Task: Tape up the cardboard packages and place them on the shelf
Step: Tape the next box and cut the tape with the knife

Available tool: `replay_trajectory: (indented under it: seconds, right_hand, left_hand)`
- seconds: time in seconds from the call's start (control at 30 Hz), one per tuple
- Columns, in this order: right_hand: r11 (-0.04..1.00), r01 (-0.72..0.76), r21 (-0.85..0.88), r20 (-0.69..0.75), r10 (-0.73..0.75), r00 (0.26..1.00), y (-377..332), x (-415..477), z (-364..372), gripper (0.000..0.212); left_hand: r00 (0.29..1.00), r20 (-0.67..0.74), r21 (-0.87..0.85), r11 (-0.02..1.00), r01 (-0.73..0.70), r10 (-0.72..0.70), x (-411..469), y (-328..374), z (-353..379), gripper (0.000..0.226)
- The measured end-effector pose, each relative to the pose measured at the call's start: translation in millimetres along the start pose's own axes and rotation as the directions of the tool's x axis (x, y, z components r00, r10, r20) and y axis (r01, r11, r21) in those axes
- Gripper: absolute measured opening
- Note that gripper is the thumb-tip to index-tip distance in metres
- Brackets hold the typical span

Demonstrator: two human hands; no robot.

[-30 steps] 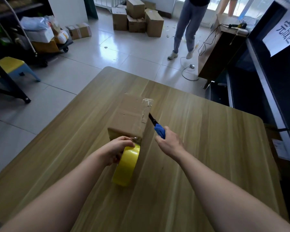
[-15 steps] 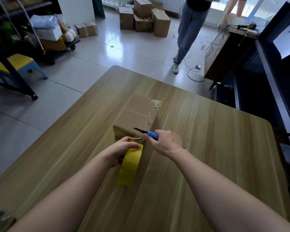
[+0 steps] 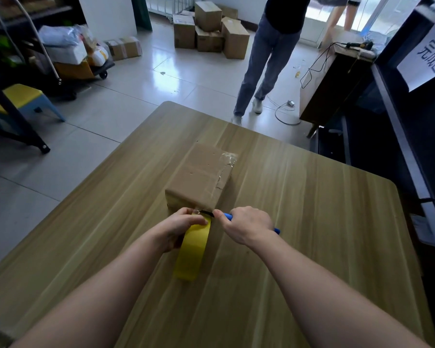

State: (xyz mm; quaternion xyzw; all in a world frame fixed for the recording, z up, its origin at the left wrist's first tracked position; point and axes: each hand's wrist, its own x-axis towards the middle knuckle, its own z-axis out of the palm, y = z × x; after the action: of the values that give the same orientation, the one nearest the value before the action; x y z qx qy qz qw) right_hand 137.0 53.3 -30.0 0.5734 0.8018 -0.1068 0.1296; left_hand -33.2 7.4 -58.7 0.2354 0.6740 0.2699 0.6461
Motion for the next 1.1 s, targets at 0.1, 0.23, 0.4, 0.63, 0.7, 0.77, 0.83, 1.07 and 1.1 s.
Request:
replay_trajectory:
  seconds: [0.1,0.23,0.4,0.63,0.7,0.77,0.83,1.07,1.1]
  right_hand:
    - [0.998,0.001,-0.057,0.000,-0.001,1.000,-2.8,0.4,-0.6,0.074]
    - [0.994,-0.002,-0.109,-0.020,0.000,1.000,-6.3,0.6,-2.3,0.071]
    - [0.984,-0.002,-0.179,-0.025,-0.002,1.000,-11.1,1.7,-7.7,0.067]
    - [0.985,-0.091,-0.147,0.020,0.094,0.995,3.2,2.0,-3.0,0.068]
    - [0.989,-0.097,-0.115,-0.018,0.096,0.995,3.0,2.4,-2.1,0.076]
    - [0.992,-0.072,-0.106,-0.074,0.065,0.995,4.0,3.3,-3.3,0.082]
    - [0.995,-0.033,-0.098,-0.122,0.021,0.992,6.8,3.2,-4.7,0.080]
    - [0.971,-0.018,0.237,-0.120,0.048,0.992,-4.1,16.1,-12.0,0.035]
    - [0.951,-0.033,0.306,-0.093,0.065,0.994,-9.4,20.3,-12.2,0.038]
  left_hand:
    - [1.000,0.000,-0.005,1.000,0.008,-0.008,0.3,0.2,1.2,0.054]
    - [1.000,-0.009,0.002,1.000,0.011,-0.011,2.0,0.4,2.4,0.056]
    - [1.000,-0.022,-0.004,1.000,0.003,-0.004,1.9,2.5,5.7,0.053]
    - [1.000,-0.013,0.007,1.000,0.007,-0.007,4.1,1.7,3.1,0.062]
    - [1.000,-0.005,0.021,1.000,0.007,-0.007,3.7,2.6,3.0,0.059]
    - [1.000,-0.005,0.027,1.000,0.003,-0.002,3.4,3.0,1.8,0.053]
    - [1.000,0.002,0.032,0.999,0.001,-0.001,3.7,3.1,-0.1,0.050]
    - [0.999,0.033,0.019,1.000,0.006,-0.006,3.4,2.8,-4.7,0.039]
    - [0.999,0.045,0.007,1.000,0.006,-0.006,2.2,3.0,-4.9,0.035]
